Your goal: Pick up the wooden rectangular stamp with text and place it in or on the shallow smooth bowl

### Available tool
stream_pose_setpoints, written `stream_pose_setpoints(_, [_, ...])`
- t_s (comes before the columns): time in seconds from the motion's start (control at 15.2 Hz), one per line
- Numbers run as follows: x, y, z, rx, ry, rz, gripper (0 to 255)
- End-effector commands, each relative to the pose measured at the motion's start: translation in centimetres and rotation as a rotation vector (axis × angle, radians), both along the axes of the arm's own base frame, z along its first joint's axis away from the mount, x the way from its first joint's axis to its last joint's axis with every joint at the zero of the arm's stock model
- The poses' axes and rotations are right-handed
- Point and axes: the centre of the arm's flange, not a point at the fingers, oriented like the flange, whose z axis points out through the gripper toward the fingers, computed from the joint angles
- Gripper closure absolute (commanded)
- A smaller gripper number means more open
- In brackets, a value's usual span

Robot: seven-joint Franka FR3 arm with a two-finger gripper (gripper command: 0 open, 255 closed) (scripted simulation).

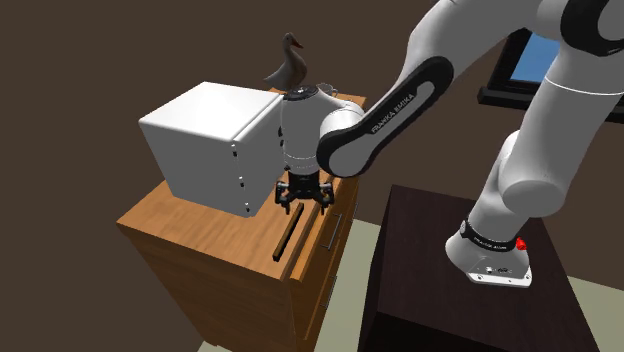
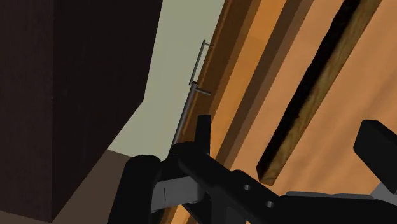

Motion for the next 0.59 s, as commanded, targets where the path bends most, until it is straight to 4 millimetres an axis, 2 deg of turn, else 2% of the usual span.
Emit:
stream_pose_setpoints(0.0, [1.7, 0.0, -2.3, 0.01, 0.001, -0.109, 0])
stream_pose_setpoints(0.26, [4.9, -0.5, -6.0, 0.027, 0.003, -0.297, 0])
stream_pose_setpoints(0.53, [4.8, -0.4, -8.1, 0.027, 0.003, -0.297, 0])
